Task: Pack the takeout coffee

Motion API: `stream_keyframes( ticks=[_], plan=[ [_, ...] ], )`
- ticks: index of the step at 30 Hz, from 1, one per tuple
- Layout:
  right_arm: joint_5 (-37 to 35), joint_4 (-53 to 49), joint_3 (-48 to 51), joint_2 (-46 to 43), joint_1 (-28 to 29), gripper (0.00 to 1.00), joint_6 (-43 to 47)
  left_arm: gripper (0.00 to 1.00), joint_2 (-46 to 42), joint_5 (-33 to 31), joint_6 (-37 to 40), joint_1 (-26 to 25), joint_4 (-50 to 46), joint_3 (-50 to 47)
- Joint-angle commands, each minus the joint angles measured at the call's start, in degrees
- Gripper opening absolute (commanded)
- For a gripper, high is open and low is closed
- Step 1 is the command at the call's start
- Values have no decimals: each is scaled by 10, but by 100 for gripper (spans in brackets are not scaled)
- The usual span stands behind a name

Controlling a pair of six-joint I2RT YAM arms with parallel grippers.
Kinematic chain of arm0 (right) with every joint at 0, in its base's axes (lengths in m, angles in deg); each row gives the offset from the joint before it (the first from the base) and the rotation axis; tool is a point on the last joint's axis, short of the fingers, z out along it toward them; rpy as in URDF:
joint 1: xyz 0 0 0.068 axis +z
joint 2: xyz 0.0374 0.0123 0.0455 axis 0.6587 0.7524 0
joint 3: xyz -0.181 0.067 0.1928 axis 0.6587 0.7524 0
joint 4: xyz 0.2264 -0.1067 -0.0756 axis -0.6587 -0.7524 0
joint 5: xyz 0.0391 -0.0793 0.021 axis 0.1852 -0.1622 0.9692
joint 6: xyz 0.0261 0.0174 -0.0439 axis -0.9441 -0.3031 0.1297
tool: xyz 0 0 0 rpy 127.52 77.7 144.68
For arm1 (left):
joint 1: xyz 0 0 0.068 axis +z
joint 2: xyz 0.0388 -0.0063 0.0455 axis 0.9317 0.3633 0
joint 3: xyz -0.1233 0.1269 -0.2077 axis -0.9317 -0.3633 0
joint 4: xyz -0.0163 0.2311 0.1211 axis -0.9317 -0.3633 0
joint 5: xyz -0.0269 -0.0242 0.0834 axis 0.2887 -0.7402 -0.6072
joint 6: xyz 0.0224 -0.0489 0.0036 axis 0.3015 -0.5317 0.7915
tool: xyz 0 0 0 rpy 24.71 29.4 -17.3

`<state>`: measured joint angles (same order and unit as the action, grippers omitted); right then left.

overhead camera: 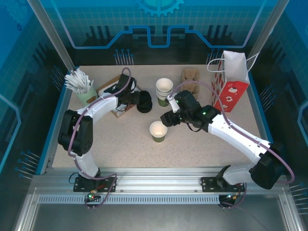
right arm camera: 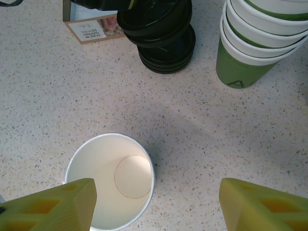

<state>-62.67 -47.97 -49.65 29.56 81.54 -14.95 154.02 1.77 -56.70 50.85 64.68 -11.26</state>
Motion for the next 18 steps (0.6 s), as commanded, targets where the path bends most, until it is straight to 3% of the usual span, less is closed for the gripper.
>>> stream_keyframes(
  ticks=[1, 18],
  plan=[
    [-4, -16, 5, -13, -7, 69, 4, 17, -1, -8, -10, -4, 12, -9],
    [0, -11, 33, -35, -18, 70, -8, 21, 32, -7, 1, -4, 7, 11]
  ],
)
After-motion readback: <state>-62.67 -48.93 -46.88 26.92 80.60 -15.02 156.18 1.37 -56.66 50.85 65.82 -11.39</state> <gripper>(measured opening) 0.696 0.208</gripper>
